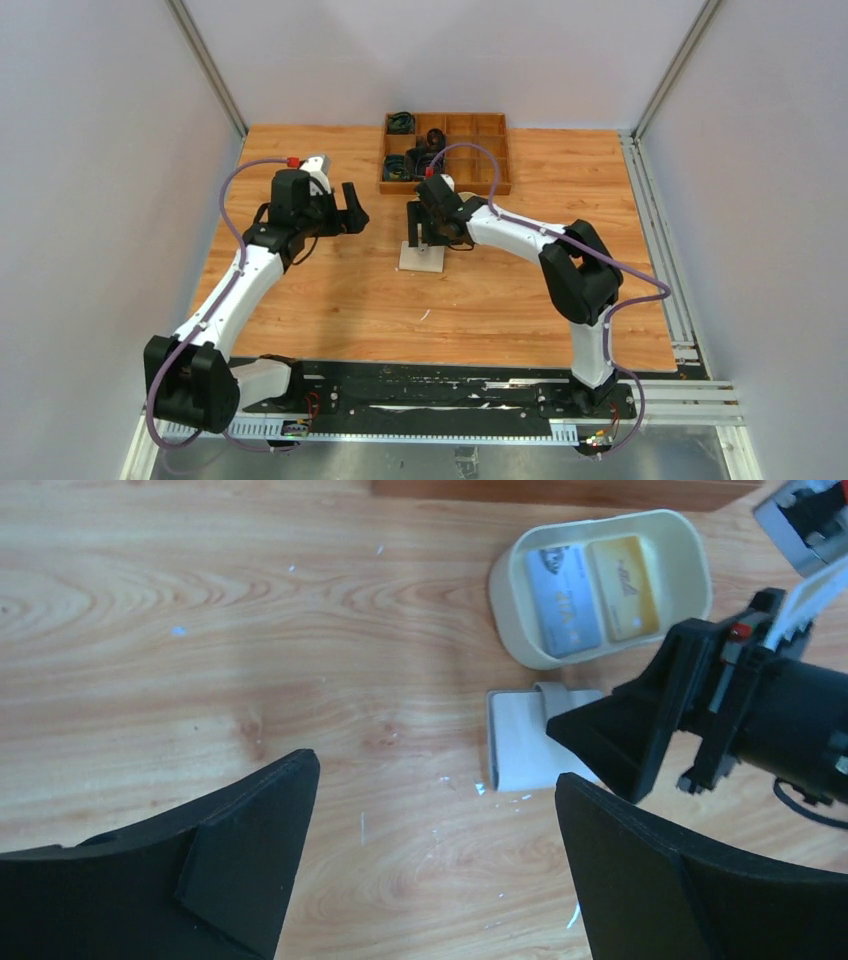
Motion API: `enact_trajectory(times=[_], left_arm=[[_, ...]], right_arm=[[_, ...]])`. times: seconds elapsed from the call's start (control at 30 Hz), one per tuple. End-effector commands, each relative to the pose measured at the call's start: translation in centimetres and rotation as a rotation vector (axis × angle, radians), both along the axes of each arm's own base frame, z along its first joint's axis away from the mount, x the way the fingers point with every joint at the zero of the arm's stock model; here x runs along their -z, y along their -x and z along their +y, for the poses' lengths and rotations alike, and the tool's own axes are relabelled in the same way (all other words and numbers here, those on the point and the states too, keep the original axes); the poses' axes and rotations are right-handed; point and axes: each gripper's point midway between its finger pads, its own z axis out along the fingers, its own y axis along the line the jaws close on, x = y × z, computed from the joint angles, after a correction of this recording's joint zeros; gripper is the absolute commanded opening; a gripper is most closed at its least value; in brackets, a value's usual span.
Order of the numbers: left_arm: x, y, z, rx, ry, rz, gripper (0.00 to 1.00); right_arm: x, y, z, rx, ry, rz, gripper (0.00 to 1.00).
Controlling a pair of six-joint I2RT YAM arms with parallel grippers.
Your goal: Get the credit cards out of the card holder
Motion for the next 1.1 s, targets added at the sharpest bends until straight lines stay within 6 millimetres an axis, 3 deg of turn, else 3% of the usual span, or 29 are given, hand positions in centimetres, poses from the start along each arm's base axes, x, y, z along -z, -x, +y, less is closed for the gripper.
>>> enact_trajectory(times=[0.0, 0.17, 0.3, 0.47, 0.57, 0.73, 0.9, 1.0, 1.07], left_arm=[[0.5, -1.5, 1.1, -0.132, 0.000, -0.015, 1.00], [1.9, -1.7, 0.9, -0.116, -0.020, 0.028, 1.00], [1.9, -1.6, 0.1, -0.109, 0.039, 0.029, 1.00], [2.5, -0.9, 0.6, -0.135, 0.036, 0.037, 1.00], [3.3, -0.4, 0.9, -0.144, 0.030, 0.052, 1.00], [4.5, 0.5, 1.5, -0.186, 0.032, 0.066, 0.99], [6.1, 0.8, 2.3, -0.285, 0.064, 0.106, 0.99], [5.1, -0.3, 2.6, -0.331, 0.076, 0.087, 0.99], [2.5, -2.0, 3.0, -0.363, 0.069, 0.030, 0.99]], right_arm=[[0.6, 1.2, 0.1, 0.093, 0.055, 0.064, 0.79], [2.0, 1.6, -0.3, 0.168, 0.089, 0.114, 0.64], [3.0, 1.2, -0.2, 0.190, 0.149, 0.133, 0.63], [3.6, 0.7, 0.4, 0.204, 0.164, 0.153, 0.63], [3.9, 0.8, 0.5, 0.209, 0.173, 0.171, 0.55], [4.7, 1.6, 0.0, 0.199, 0.200, 0.200, 0.24], [5.2, 1.8, -0.2, 0.161, 0.232, 0.213, 0.22], [5.1, 2.0, -0.3, 0.154, 0.238, 0.215, 0.01], [4.7, 2.2, -0.4, 0.154, 0.228, 0.218, 0.00]])
